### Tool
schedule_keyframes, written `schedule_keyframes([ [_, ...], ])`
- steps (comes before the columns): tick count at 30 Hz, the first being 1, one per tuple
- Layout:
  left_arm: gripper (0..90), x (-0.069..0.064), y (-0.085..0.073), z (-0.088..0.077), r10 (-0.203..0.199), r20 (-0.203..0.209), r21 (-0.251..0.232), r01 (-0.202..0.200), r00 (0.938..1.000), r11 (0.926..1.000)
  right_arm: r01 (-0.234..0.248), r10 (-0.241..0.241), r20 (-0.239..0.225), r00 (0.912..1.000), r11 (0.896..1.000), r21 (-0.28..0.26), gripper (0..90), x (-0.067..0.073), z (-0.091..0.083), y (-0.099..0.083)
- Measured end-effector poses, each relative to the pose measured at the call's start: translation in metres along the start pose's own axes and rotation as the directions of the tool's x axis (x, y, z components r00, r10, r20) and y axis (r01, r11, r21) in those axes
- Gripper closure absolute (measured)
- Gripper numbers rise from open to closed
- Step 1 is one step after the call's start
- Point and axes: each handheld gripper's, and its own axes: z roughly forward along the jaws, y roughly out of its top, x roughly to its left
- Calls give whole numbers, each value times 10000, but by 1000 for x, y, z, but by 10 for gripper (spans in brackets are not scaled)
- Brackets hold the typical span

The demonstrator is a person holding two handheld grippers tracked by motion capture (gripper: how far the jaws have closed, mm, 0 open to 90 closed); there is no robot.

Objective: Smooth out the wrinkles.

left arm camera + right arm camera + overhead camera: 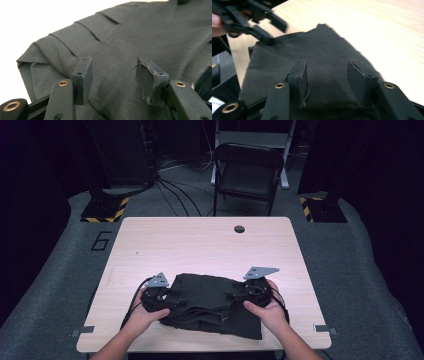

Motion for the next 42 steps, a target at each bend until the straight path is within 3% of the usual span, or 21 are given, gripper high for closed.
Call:
schedule_keyframes([
  [3, 468, 1, -2, 7, 92, -79, 146, -91, 9999, 9999, 344, -330, -296, 9990, 9982, 496, 492, 7, 12, 1],
  [8, 464, 4, -7, 12, -19, -211, 257, 24, 9998, 9997, 266, -210, -521, 9984, 9937, 1088, 491, 11, 19, -14],
  [14, 457, 8, -15, 14, -166, -185, 335, 172, 9997, 9993, 309, -257, -336, 9991, 9854, 1674, 487, 11, 27, -37],
  [21, 439, 10, -22, 19, -190, -290, 446, 202, 9994, 9988, 91, -58, -190, 9998, 9837, 1798, 471, 11, 33, -55],
  [29, 438, 12, -28, 18, -435, -188, 342, 441, 9989, 9984, -277, 298, -82, 9995, 9813, 1907, 467, 11, 35, -58],
  [37, 440, 14, -29, 23, -530, -426, 254, 541, 9977, 9982, 287, -353, 314, 9989, 9815, 1895, 484, 9, 42, -56],
  [42, 441, 16, -27, 26, -874, -604, 185, 887, 9943, 9959, 217, -333, 580, 9978, 9814, 1906, 486, 4, 47, -51],
])
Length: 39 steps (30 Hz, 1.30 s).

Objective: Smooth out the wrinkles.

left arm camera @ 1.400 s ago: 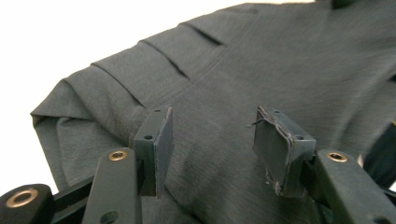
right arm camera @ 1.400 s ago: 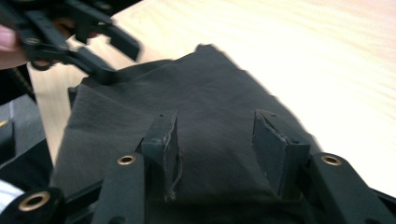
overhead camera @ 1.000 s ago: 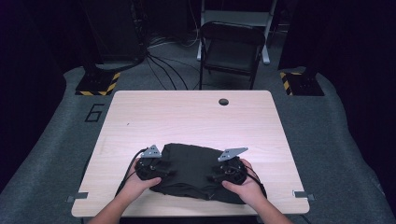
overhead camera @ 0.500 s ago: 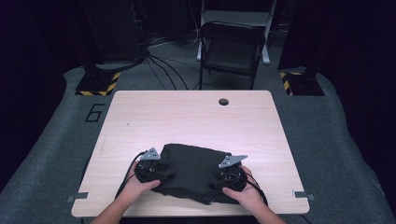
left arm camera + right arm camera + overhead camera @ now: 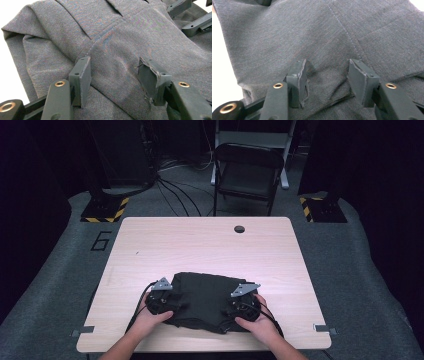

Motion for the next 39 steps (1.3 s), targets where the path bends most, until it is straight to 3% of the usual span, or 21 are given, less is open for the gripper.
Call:
schedule_keyframes([
  [4, 440, 1, 3, 2, -225, -122, 14, 225, 9997, 9997, -133, 134, 107, 9999, 9998, -135, 487, -7, 4, 4],
  [8, 441, 2, 7, 3, -112, -252, 137, 116, 9996, 9998, -300, 301, 172, 9994, 9995, -57, 487, -13, 6, 10],
  [23, 442, 9, 15, 10, -566, -528, 62, 570, 9970, 9984, -689, 687, 313, 9971, 9976, 47, 485, -28, 14, 23],
  [34, 443, 19, 23, 16, -428, -743, 40, 432, 9963, 9991, -619, 620, 543, 9966, 9981, -34, 481, -41, 21, 33],
  [39, 443, 22, 24, 19, -696, -823, -182, 683, 9942, 9975, -681, 685, 630, 9957, 9976, -83, 477, -45, 24, 36],
])
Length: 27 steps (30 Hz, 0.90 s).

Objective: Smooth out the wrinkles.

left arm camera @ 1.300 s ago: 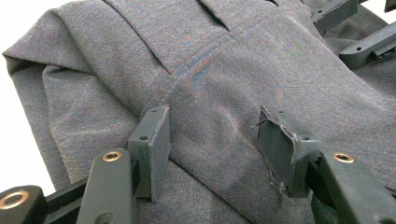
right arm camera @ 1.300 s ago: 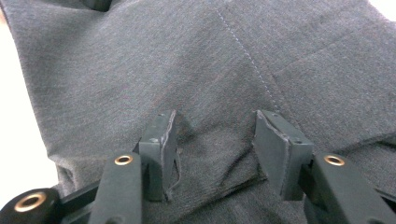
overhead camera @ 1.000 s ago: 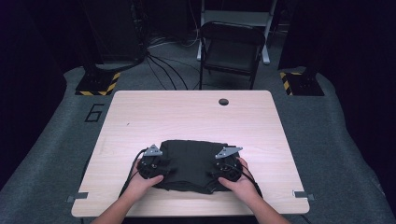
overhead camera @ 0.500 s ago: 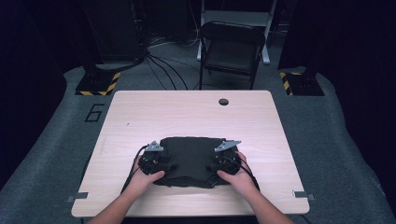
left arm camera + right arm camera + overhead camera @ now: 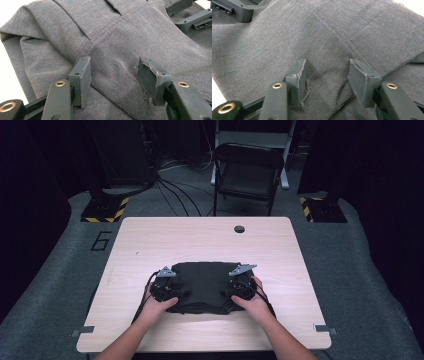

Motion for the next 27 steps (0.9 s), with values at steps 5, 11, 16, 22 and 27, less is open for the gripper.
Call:
schedule_keyframes([
  [5, 443, 3, 1, 2, -230, -28, -180, 229, 9997, 9996, -105, 105, 12, 9999, 9999, -37, 473, -4, 3, 3],
  [11, 443, 5, 1, 3, -209, -86, -198, 207, 9997, 9996, -102, 102, -1, 9999, 9999, -70, 471, -6, 4, 6],
  [16, 443, 5, 1, 4, -272, -109, -354, 268, 9996, 9990, -104, 104, -9, 9999, 9999, -92, 467, -8, 5, 7],
  [22, 433, 4, -1, 2, -137, -206, -412, 129, 9997, 9991, -195, 194, -98, 9998, 9998, -90, 445, -7, 5, 7],
  [27, 418, 2, -2, -1, -239, -280, -437, 227, 9993, 9988, -177, 177, -75, 9998, 9998, -96, 425, -7, 5, 8],
])
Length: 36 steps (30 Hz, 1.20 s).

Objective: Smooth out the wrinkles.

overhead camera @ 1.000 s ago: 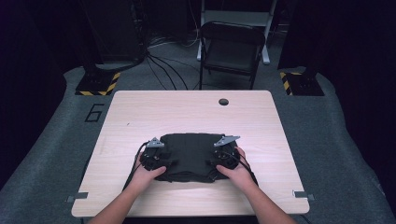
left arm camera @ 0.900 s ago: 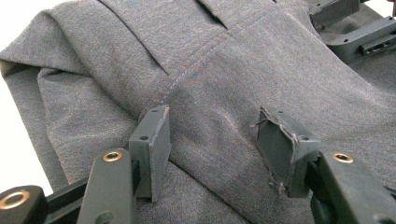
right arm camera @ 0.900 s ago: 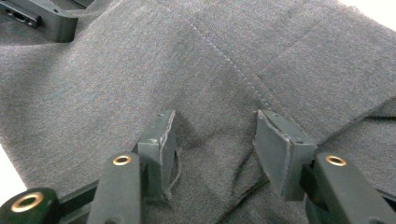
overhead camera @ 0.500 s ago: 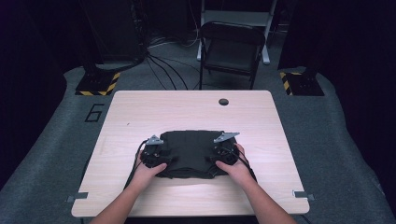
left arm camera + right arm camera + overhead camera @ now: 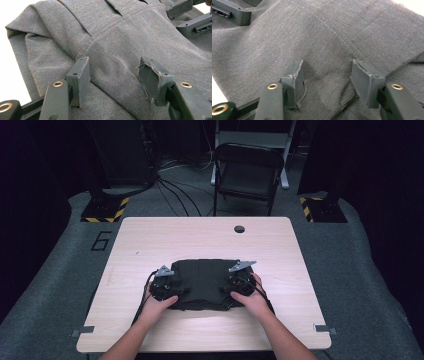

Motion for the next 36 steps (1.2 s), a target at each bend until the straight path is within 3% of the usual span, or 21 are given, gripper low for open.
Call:
schedule_keyframes([
  [7, 413, -5, 1, -7, 92, -12, -3, -92, 10000, 10000, 52, -52, 13, 10000, 10000, -50, 370, 3, -3, 1],
  [11, 413, -7, 4, -12, 374, -29, -40, -374, 9993, 9993, 47, -47, -48, 10000, 9999, -124, 338, 5, -8, 2],
  [16, 413, -9, 6, -19, 155, 34, -189, -154, 9999, 9997, 183, -184, -61, 9998, 9997, -134, 331, 11, -15, 6],
  [20, 413, -15, 13, -32, 588, 13, -140, -587, 9983, 9982, 503, -504, -69, 9987, 9986, -132, 330, 21, -29, 10],
  [25, 412, -19, 18, -48, 524, 183, -143, -521, 9985, 9985, 634, -638, -114, 9979, 9974, -353, 322, 27, -42, 13],
  [36, 409, -29, 19, -75, 832, 256, -210, -827, 9962, 9964, 784, -806, -334, 9962, 9949, -636, 304, 43, -74, 11],
])
